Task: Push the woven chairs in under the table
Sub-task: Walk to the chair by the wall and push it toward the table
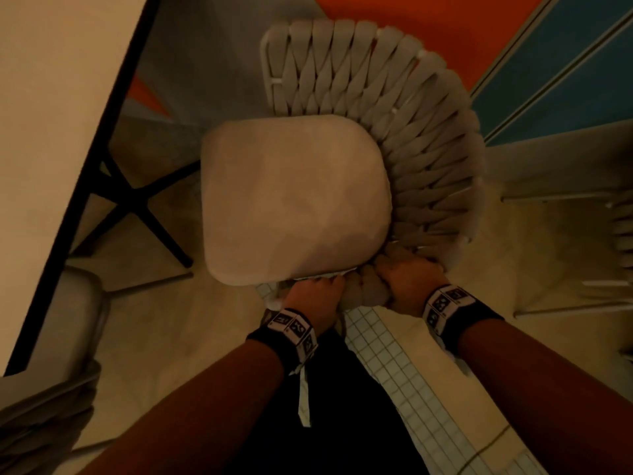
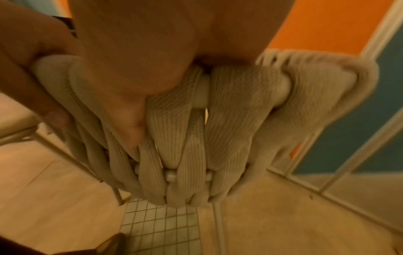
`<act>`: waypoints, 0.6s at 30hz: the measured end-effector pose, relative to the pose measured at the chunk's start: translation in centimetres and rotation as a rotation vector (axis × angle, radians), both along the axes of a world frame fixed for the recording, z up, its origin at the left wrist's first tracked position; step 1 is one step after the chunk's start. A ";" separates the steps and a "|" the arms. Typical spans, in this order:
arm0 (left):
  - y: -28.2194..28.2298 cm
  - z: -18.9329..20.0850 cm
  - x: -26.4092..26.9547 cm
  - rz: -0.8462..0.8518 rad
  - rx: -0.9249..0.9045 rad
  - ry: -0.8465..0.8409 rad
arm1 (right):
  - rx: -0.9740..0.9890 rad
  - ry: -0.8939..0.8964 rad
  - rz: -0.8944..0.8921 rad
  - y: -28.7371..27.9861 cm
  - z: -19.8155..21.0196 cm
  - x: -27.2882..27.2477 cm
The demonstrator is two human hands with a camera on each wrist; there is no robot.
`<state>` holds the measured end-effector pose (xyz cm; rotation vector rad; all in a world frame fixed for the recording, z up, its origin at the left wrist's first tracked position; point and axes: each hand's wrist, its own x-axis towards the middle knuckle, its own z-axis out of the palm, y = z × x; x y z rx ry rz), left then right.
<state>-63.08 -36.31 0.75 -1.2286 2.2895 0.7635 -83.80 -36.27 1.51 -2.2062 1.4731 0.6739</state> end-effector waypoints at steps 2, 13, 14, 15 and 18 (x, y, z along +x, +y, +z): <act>-0.3 0.1 0.5 -0.052 -0.017 -0.003 | -0.097 -0.041 -0.031 0.2 -0.1 0.6; -6.2 1.5 11.9 -0.189 -0.020 -0.109 | 0.028 -0.115 -0.226 -1.8 0.4 12.8; -7.2 1.7 13.0 -0.188 -0.020 -0.122 | 0.037 -0.136 -0.242 -2.3 0.4 14.2; -8.1 2.0 14.1 -0.188 -0.033 -0.132 | 0.038 -0.152 -0.255 -2.8 0.5 15.4; -10.4 2.4 16.8 -0.155 -0.048 -0.159 | 0.018 -0.212 -0.267 -4.4 1.0 17.9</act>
